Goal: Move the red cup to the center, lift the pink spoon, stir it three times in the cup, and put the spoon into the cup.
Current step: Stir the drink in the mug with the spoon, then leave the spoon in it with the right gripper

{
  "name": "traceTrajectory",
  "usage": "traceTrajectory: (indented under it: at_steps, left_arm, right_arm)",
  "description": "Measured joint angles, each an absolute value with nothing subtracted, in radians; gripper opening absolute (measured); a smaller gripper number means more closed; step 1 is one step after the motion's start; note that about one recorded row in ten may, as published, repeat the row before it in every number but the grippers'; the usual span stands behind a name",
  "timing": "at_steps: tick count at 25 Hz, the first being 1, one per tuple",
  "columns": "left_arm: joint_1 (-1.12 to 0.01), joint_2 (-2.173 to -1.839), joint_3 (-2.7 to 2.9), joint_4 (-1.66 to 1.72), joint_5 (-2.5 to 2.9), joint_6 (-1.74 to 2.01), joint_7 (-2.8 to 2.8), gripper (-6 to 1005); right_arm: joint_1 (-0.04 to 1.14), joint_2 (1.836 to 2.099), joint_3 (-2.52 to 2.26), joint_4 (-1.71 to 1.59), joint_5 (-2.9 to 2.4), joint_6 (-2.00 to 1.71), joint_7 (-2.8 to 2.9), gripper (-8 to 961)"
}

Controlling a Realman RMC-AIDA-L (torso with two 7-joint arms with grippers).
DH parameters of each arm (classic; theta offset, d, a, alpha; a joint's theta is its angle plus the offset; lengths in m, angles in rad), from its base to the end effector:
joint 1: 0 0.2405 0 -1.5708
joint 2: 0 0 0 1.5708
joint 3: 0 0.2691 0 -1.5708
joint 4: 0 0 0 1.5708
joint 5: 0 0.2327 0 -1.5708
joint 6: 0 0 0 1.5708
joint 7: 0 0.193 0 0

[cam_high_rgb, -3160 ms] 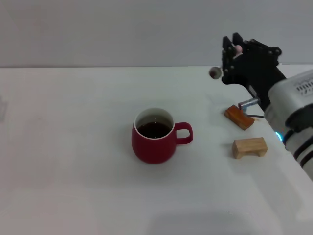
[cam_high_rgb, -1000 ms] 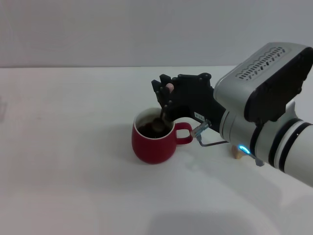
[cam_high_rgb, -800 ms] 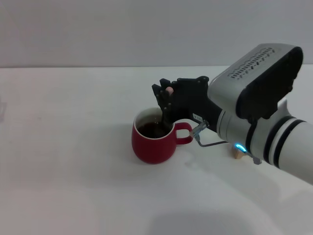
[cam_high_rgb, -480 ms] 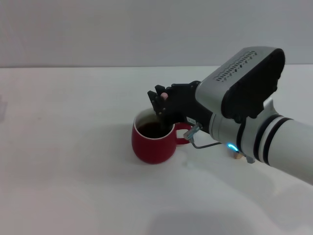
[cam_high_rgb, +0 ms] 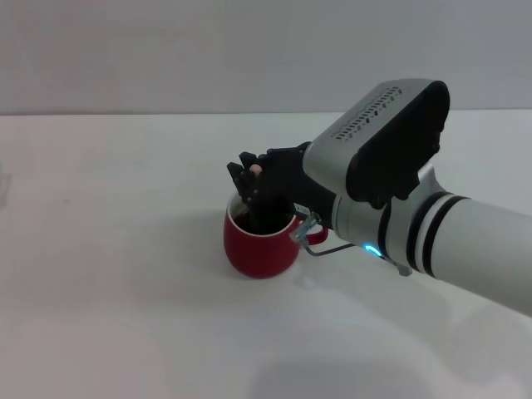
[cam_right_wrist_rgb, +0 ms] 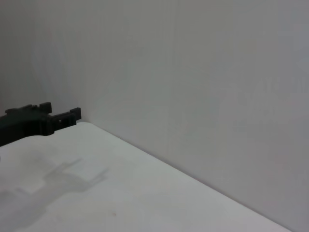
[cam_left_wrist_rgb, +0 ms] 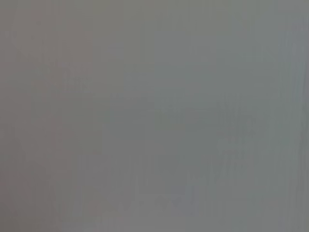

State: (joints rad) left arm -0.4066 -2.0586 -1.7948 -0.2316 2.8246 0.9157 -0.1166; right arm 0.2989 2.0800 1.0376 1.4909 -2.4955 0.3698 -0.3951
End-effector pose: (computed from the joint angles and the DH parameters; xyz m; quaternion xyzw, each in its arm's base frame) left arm -0.4277 0.4082 0.0549 -0.5475 -0.3264 -0.2417 0.7316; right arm 0.0883 0.3715 -0.1460 -0.9180 0.1687 0.1658 0.3183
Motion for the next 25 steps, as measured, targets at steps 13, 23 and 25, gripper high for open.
traceTrajectory:
  at_steps: [13,23,25]
  left_arm:
    - [-0.409,-2.059,-1.795,-0.231,2.824,0.915,-0.118,846]
    - [-0.411,-2.059,-1.795,-0.232,2.824,0.913,-0.118,846]
    - [-0.41,-2.059,-1.796,-0.232,2.824,0.913,-0.118,846]
  right_arm:
    - [0.371,2.08,1.094,1.415,-2.498,0.364,-0.393,134]
    - [0.358,2.076,1.117,1.461,-2.504,0.461,-0.393,134]
    - [0.342,2.075,1.111,1.494,-2.504,0.478,-0.393,133]
